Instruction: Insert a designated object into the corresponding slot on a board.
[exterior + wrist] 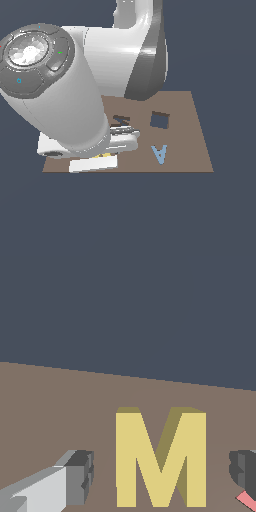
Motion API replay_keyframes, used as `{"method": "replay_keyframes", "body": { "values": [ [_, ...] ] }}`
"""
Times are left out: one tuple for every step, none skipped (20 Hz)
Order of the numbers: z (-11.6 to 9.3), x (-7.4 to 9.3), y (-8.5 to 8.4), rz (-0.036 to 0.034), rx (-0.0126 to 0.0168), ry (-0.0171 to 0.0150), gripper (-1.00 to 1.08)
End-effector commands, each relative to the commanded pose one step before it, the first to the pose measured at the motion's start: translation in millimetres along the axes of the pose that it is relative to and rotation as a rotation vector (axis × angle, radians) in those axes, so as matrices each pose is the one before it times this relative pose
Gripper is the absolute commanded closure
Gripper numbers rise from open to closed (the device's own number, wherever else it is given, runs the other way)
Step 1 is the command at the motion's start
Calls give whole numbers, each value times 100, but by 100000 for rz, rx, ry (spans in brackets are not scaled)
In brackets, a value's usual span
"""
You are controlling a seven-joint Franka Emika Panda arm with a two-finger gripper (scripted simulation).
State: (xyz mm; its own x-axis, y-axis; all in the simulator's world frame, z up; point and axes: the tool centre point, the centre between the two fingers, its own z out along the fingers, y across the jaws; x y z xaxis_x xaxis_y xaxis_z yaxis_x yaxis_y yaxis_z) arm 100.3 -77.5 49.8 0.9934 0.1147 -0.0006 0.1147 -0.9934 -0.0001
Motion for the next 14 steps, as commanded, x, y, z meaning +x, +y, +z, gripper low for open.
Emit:
{"method": "replay_keyframes", "body": {
  "values": [
    [151, 7, 7, -1, -5, -1, -92],
    [203, 7, 5, 0, 0, 0, -92],
    [284, 8, 6, 0, 0, 0, -92],
    [366, 9, 8, 0, 0, 0, -92],
    [366, 7, 7, 0, 0, 0, -92],
    [252, 10, -31, -51, -6, 46, -92],
    [204, 2, 3, 0, 0, 0, -92],
    [122, 1, 2, 0, 0, 0, -92],
    [41, 0, 1, 0, 0, 0, -92],
    [0, 0, 0, 0, 0, 0, 108],
    [0, 0, 0, 0, 0, 0, 108],
    [0, 0, 0, 0, 0, 0, 108],
    [0, 0, 0, 0, 0, 0, 108],
    [0, 0, 0, 0, 0, 0, 108]
  ]
}}
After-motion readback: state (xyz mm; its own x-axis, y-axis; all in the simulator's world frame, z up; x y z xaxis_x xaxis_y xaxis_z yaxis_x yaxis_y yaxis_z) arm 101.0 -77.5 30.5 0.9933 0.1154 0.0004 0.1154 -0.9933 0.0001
